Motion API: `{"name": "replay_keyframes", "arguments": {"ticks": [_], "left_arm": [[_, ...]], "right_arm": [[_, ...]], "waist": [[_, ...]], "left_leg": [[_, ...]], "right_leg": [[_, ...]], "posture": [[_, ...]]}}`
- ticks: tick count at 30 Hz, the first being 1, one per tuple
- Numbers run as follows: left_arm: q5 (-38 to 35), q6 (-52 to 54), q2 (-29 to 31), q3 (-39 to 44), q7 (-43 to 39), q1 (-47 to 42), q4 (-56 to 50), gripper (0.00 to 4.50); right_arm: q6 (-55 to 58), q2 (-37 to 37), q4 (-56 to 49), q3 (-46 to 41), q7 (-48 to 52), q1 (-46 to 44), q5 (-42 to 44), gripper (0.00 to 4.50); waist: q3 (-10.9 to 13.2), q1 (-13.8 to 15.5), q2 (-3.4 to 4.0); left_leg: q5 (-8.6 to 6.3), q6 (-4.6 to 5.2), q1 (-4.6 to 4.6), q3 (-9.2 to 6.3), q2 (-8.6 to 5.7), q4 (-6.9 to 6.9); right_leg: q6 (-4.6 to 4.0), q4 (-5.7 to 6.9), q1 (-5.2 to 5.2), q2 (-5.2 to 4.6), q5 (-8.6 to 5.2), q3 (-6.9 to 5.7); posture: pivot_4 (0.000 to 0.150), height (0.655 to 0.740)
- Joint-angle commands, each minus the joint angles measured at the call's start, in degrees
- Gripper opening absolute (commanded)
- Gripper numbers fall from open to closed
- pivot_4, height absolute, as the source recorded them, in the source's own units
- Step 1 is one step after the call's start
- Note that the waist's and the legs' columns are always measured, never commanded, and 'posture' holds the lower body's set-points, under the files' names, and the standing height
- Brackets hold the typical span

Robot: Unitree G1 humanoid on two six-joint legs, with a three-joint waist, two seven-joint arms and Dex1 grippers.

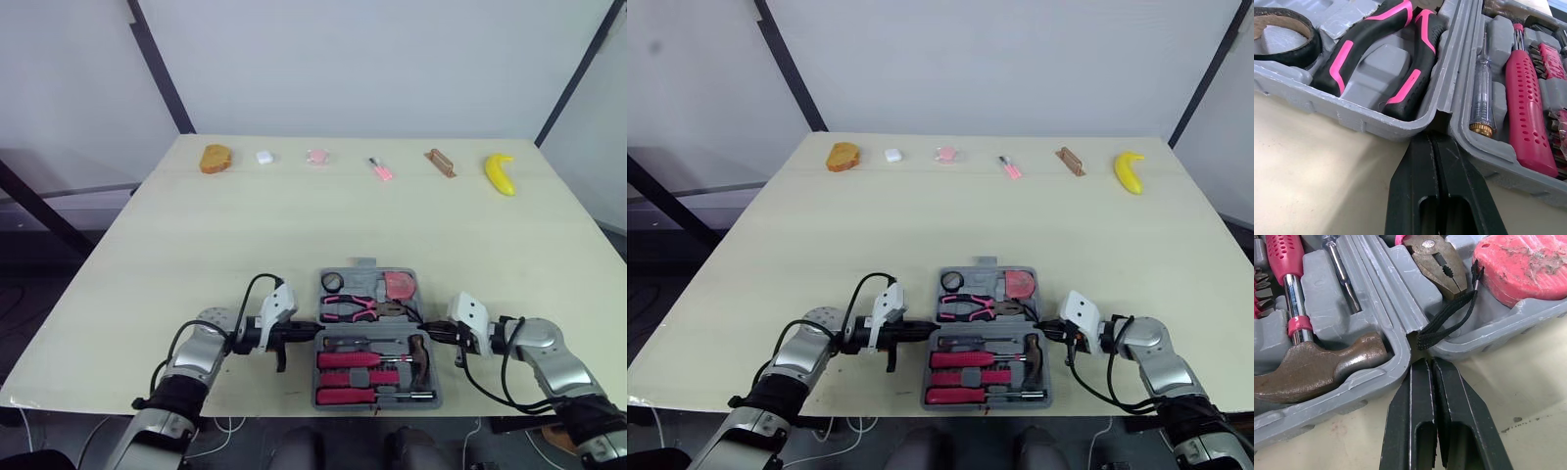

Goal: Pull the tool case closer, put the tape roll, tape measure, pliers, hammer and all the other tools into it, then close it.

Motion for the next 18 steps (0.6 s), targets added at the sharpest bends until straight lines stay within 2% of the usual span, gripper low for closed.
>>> {"name": "replay_keyframes", "arguments": {"ticks": [1, 18], "left_arm": [[-0.03, 0.12, -0.42, -1.84, -1.05, 0.5, -1.72, 0.0], [0.68, -0.65, -0.49, -2.82, -0.85, 1.29, -1.45, 0.0]], "right_arm": [[0.54, 0.39, -3.07, 1.2, 1.96, 0.26, 1.44, 0.13], [2.45, -0.15, -4.67, 1.12, 1.42, 1.35, 1.19, 0.13]], "waist": [[0.0, -0.02, 0.0], [-0.01, 0.01, 0.0]], "left_leg": [[0.0, 0.0, 0.0, 0.0, 0.0, 0.0], [0.0, 0.0, 0.0, 0.0, 0.0, 0.0]], "right_leg": [[0.0, 0.0, 0.0, 0.0, 0.0, 0.0], [0.0, 0.0, 0.0, 0.0, 0.0, 0.0]], "posture": [[0.15, 0.74], [0.15, 0.74]]}}
